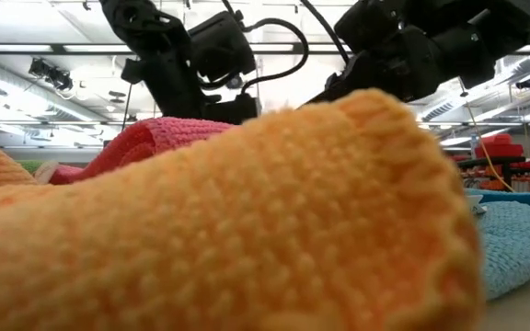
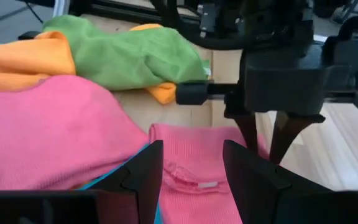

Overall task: Fold microfiber towels
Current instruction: Fold the top pink towel

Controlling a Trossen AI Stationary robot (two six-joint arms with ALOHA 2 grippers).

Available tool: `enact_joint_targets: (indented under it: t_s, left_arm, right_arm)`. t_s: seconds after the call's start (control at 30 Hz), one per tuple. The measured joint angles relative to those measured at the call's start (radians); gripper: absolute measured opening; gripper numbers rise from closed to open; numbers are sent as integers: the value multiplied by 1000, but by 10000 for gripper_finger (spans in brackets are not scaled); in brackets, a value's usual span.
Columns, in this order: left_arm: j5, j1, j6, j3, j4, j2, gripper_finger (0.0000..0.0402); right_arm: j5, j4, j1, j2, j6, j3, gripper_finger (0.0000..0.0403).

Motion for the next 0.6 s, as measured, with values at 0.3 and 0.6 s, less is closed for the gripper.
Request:
enact_joint_targets:
  t_s: [0.3, 0.6]
  left_arm:
    - [0, -2, -2, 3, -37, -48, 72]
    - [75, 5, -60, 1, -68, -43, 68]
  right_arm:
    - [-13, 91, 6, 89, 66, 0, 176]
    - [-13, 158, 39, 225, 52, 60, 176]
